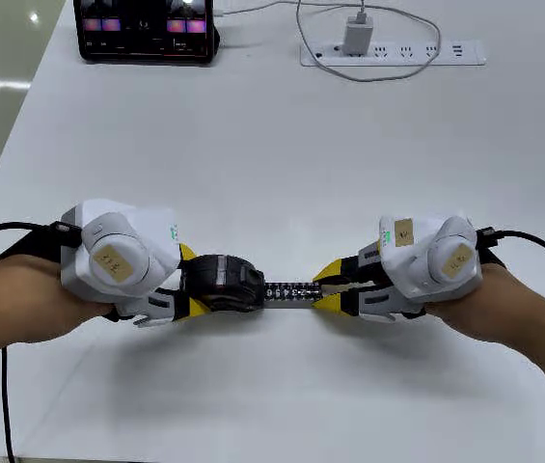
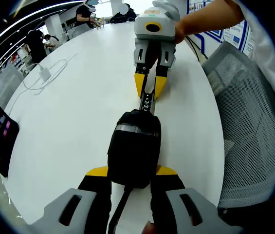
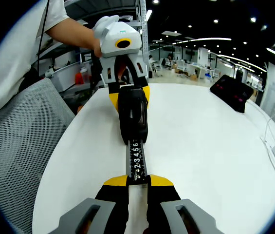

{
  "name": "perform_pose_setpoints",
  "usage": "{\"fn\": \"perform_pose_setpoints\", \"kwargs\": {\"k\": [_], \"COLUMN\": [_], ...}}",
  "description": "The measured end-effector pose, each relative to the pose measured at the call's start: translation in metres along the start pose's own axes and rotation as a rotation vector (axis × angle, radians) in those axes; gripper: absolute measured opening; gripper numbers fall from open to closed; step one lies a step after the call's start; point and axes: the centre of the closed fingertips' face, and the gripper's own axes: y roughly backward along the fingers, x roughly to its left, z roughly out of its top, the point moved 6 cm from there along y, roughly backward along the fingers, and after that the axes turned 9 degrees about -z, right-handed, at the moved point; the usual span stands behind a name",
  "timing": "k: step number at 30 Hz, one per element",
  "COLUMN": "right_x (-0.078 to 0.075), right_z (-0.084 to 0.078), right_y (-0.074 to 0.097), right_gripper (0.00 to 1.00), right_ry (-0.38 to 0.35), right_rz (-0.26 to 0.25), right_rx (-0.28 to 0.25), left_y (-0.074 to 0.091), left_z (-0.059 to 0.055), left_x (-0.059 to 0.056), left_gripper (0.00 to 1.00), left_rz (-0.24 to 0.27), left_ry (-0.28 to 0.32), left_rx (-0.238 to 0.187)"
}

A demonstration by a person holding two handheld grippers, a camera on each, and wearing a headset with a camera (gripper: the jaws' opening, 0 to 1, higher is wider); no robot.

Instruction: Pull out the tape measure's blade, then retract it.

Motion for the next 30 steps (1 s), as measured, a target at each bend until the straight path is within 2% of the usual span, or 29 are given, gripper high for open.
{"fn": "perform_pose_setpoints", "kwargs": {"k": [30], "right_x": [-0.005], "right_z": [-0.014], "right_y": [0.021], "right_gripper": [0.10], "right_ry": [0.005], "right_rz": [-0.023], "right_rx": [0.029], "left_y": [0.000], "left_z": [0.000], "left_x": [0.000], "left_gripper": [0.25], "left_rz": [0.004], "left_ry": [0.005], "left_rx": [0.002]}}
